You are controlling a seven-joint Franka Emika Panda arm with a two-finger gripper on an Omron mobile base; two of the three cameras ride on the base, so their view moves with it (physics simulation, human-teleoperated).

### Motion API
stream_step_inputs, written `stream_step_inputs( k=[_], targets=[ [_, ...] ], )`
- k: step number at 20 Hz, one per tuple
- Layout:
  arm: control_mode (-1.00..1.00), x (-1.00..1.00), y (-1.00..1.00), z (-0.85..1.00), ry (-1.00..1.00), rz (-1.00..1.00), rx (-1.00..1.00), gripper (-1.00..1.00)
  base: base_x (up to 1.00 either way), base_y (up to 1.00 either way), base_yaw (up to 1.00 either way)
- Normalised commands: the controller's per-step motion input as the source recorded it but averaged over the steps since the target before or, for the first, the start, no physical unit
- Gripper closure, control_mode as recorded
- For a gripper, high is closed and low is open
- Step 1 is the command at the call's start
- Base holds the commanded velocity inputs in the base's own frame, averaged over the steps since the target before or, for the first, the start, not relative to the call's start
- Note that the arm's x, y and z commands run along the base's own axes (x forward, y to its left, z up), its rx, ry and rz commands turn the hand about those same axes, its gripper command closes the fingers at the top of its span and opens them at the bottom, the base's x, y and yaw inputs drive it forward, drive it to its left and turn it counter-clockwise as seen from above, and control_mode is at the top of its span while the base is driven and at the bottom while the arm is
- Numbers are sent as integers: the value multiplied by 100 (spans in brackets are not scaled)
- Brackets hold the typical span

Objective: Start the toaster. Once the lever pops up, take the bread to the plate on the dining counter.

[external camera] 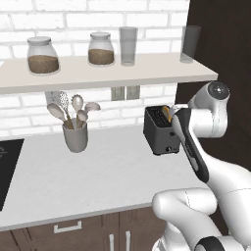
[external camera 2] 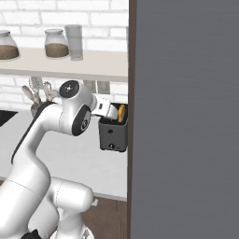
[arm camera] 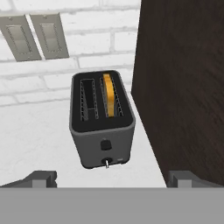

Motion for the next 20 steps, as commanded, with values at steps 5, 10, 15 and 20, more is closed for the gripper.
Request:
stream_step_inputs(
  k=[5, 10, 15, 20],
  targets=[
    [-100, 32, 0, -30, -2, 8, 0, -100, 0, 0, 0],
    [-100, 51, 0, -4, -7, 8, 0, -100, 0, 0, 0],
    [-100, 53, -4, 0, 0, 0, 0, -100, 0, 0, 0],
    [-100, 20, -5, -6, 2, 0, 0, -100, 0, 0, 0]
  ],
)
